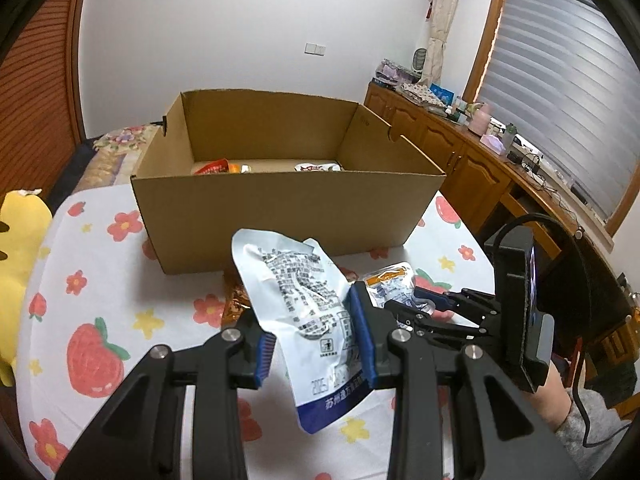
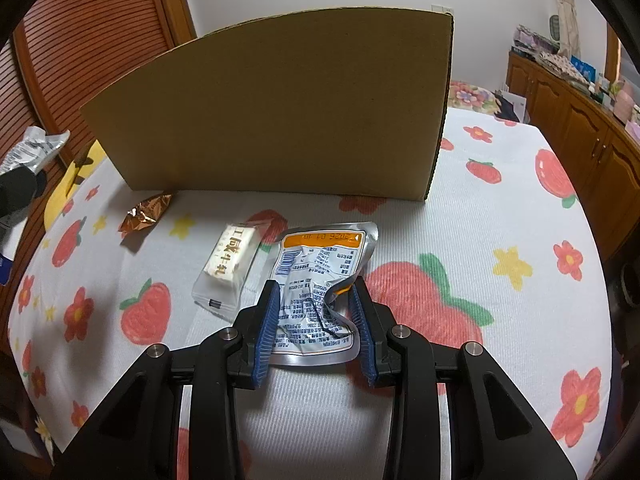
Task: Organize snacks
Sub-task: 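Lift both held packets and carry them over the cardboard box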
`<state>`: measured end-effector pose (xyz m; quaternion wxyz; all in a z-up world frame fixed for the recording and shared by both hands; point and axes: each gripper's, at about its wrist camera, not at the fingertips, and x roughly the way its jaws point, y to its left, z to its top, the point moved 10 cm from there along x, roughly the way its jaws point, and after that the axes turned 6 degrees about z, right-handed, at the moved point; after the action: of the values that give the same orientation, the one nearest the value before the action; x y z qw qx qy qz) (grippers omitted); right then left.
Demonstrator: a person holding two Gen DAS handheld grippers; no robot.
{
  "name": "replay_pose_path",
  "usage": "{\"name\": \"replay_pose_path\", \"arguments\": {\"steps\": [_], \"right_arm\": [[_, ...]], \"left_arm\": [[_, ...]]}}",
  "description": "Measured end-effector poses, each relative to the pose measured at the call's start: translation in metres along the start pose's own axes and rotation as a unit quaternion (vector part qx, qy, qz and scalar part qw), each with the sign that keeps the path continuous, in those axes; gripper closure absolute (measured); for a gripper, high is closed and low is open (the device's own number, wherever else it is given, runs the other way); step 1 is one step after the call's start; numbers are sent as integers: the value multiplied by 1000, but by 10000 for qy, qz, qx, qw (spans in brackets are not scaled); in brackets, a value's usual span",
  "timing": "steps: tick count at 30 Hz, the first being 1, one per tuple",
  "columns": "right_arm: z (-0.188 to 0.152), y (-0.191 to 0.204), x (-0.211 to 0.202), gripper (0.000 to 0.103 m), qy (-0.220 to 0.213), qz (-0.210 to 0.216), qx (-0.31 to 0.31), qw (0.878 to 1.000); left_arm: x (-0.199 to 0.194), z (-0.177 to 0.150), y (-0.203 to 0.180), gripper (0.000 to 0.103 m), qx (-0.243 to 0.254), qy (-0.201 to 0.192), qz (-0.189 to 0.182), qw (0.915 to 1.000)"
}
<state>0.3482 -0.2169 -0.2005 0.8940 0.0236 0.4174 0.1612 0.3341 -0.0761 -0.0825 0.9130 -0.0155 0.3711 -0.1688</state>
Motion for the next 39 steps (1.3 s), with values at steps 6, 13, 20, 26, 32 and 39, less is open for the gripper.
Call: {"name": "replay_pose_path", "arguments": {"steps": [6,13,20,26,32,39], "right_arm": [[0,2,0,69,-8,1,-1,10000],[7,5,-20,80,-207,61,-185,9996],[17,8,-48,81,-341,201,-245,9989],[39,14,-82,81,-645,354,-299,9968],[71,25,-107,81,-953,419,-460,9935],[118,37,-119,81,-1264,453,-706,9884]], "left_arm": [[-1,-1,1,70,47,-17,78,10000],[-4,1,0,70,170,-62,114,9998],[-4,13,-1,70,220,-134,67,9996],[-5,33,-2,70,297,-228,60,9993],[-11,59,-6,70,420,-421,15,9982],[-9,96,-1,70,660,-626,85,9958]]}}
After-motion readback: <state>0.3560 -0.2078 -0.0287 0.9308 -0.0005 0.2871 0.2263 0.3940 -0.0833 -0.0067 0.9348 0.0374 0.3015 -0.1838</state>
